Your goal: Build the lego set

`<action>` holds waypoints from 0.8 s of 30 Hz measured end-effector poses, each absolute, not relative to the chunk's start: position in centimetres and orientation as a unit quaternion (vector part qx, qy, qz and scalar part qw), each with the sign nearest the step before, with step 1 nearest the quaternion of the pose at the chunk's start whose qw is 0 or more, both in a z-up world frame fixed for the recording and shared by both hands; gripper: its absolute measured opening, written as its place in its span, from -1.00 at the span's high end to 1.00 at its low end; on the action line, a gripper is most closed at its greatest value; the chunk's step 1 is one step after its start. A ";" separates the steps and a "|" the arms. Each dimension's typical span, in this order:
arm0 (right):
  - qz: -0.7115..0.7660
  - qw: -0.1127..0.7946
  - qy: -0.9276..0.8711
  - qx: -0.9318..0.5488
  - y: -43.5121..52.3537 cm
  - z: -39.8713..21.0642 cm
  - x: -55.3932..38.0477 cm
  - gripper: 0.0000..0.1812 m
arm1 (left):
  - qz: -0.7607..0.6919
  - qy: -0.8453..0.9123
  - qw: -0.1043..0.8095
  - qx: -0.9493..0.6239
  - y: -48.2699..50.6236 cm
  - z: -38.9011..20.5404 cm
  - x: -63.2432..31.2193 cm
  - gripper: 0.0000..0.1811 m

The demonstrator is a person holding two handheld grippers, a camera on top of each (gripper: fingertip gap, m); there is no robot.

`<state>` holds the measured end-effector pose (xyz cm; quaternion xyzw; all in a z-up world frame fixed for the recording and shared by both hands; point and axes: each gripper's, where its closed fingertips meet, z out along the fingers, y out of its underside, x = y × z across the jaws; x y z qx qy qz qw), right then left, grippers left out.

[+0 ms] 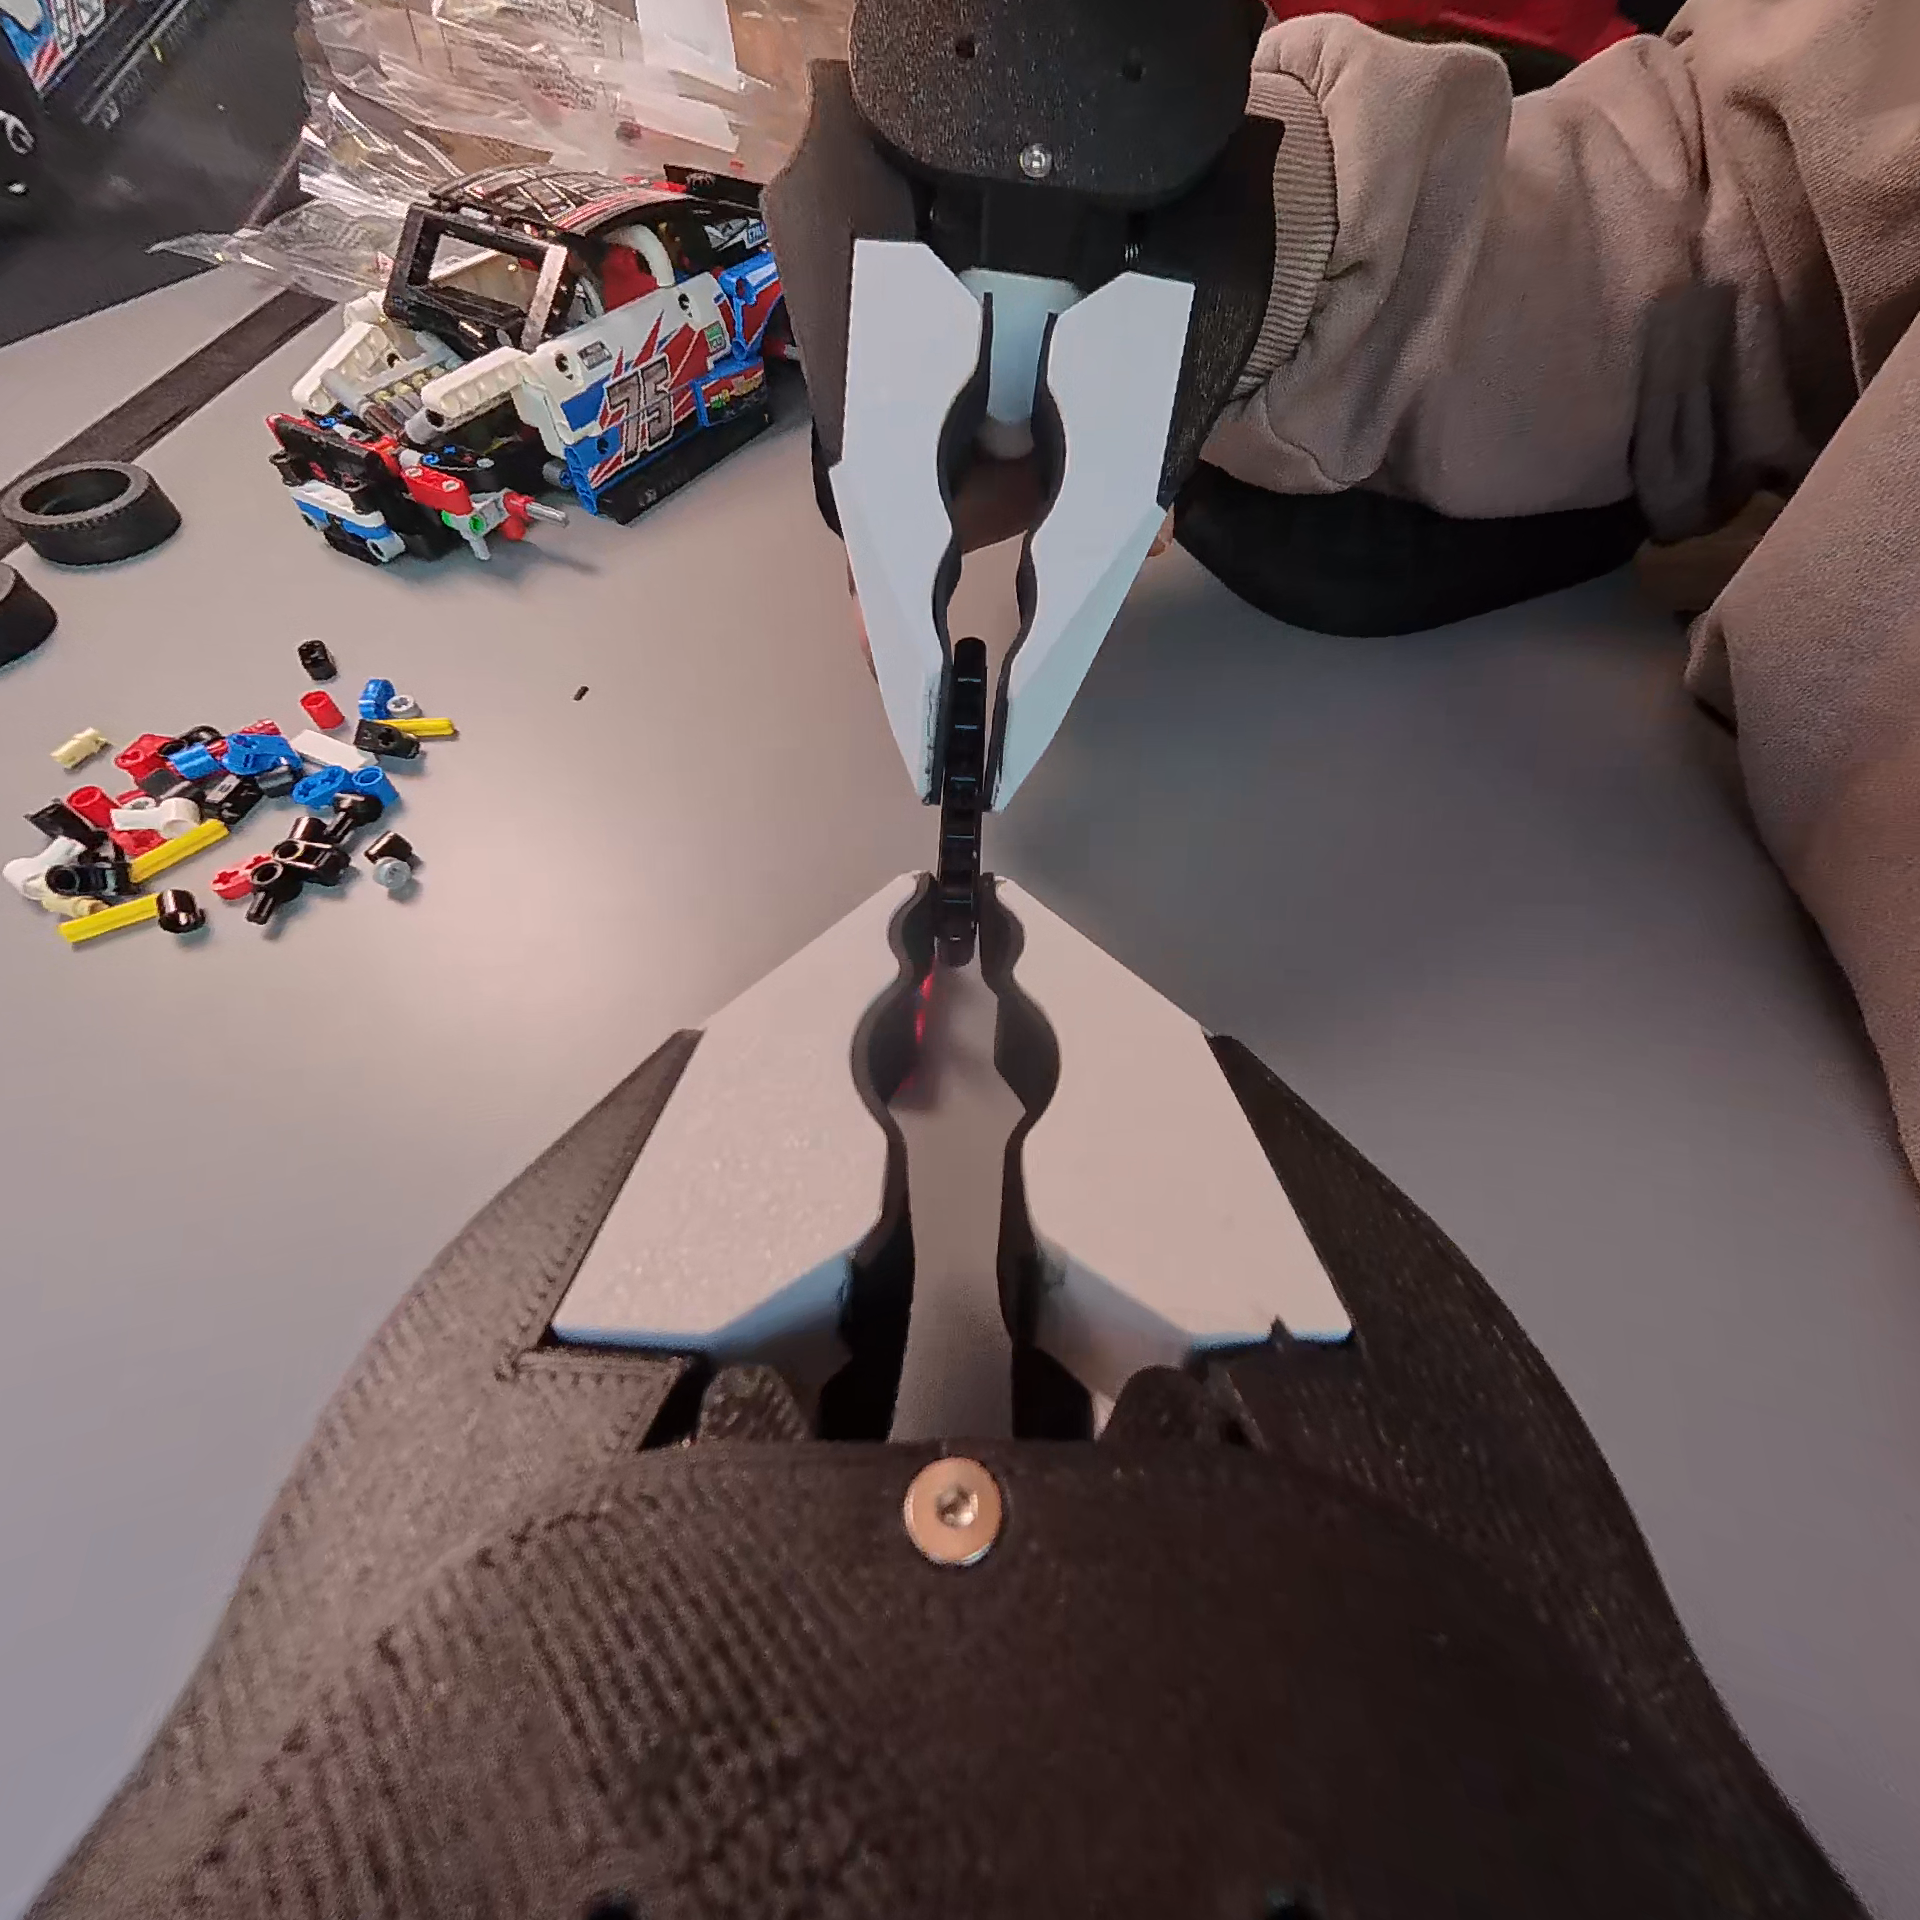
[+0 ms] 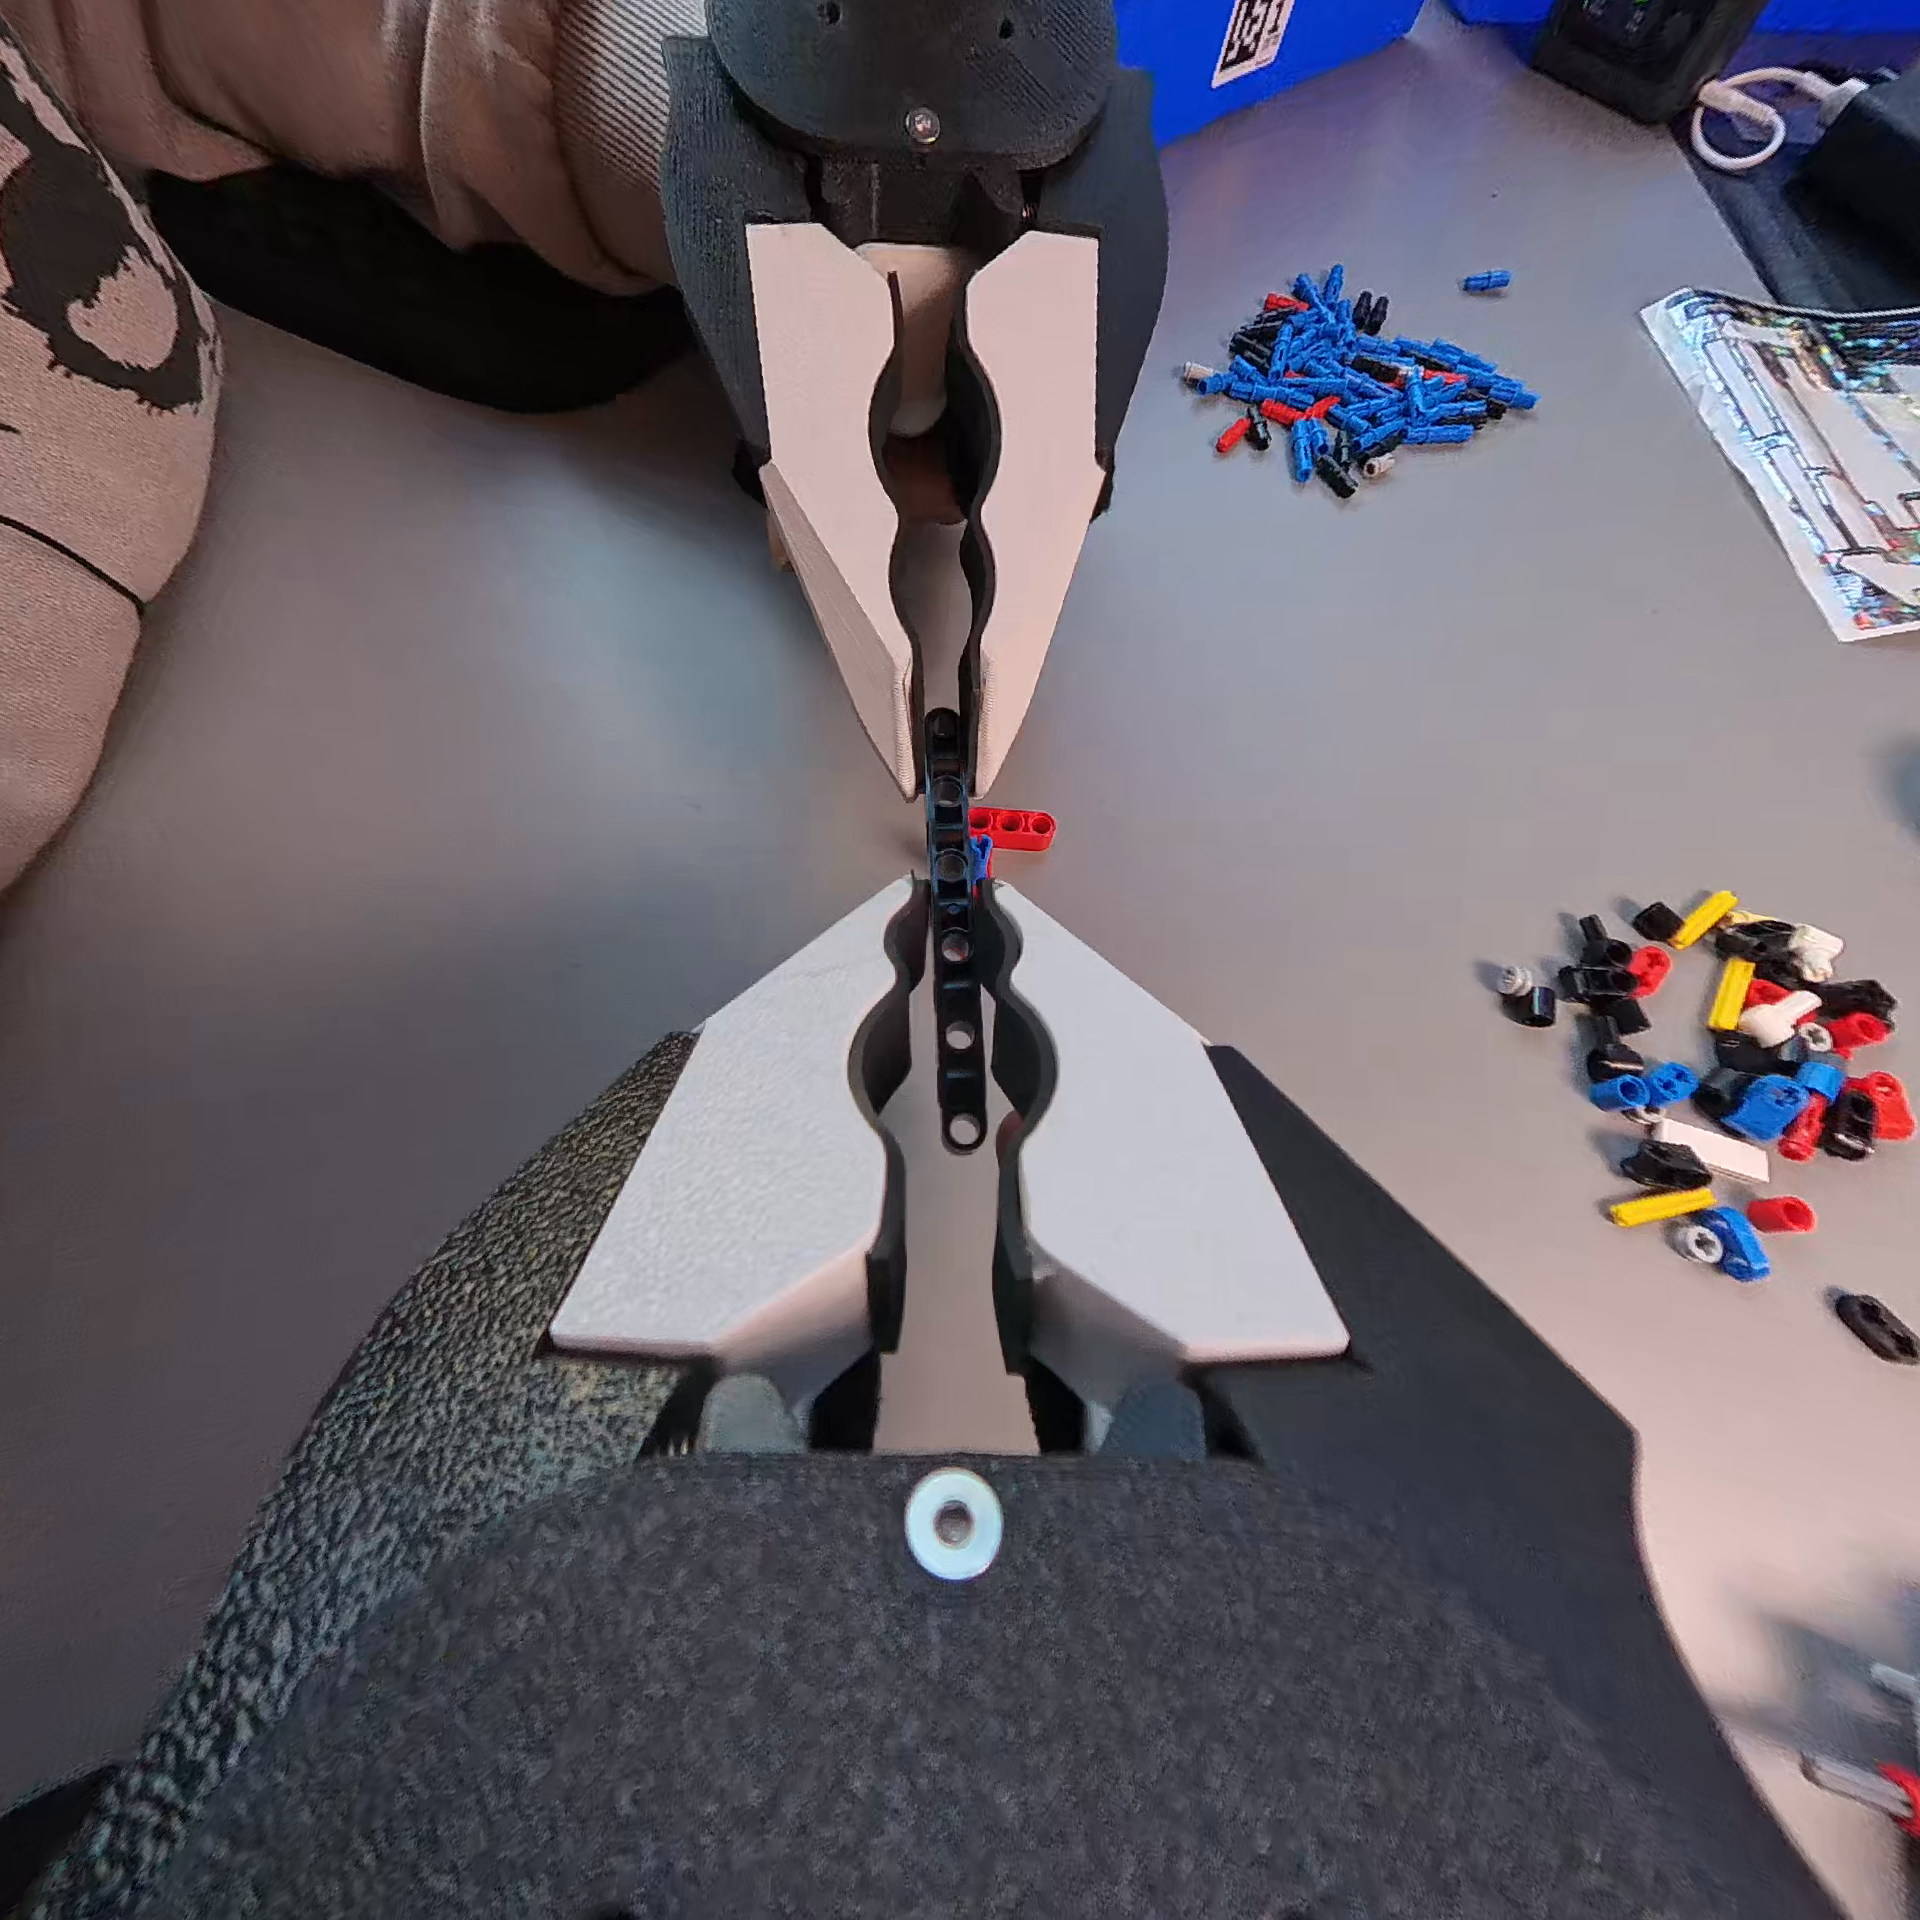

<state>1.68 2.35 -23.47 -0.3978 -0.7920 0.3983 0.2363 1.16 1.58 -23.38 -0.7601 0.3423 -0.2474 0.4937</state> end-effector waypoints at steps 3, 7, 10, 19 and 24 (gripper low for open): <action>0.406 0.237 -0.788 -0.397 2.4 -23.4 1.6 0.93 | -0.244 0.339 0.499 -0.759 1.7 -23.3 1.0 0.93; 0.412 0.232 -0.787 -0.397 2.3 -23.5 1.7 0.94 | -0.261 0.329 0.501 -0.757 1.5 -23.0 0.7 0.66; 0.417 0.227 -0.779 -0.410 2.7 -23.5 1.5 0.94 | -0.259 0.332 0.503 -0.755 1.2 -23.0 0.4 0.66; 0.449 0.209 -0.760 -0.421 2.3 -22.9 1.4 0.94 | -0.260 0.323 0.505 -0.757 1.4 -22.9 0.1 0.93; 0.500 0.156 -0.722 -0.451 2.3 -22.4 1.5 0.94 | -0.270 0.318 0.511 -0.752 1.3 -22.5 0.1 0.92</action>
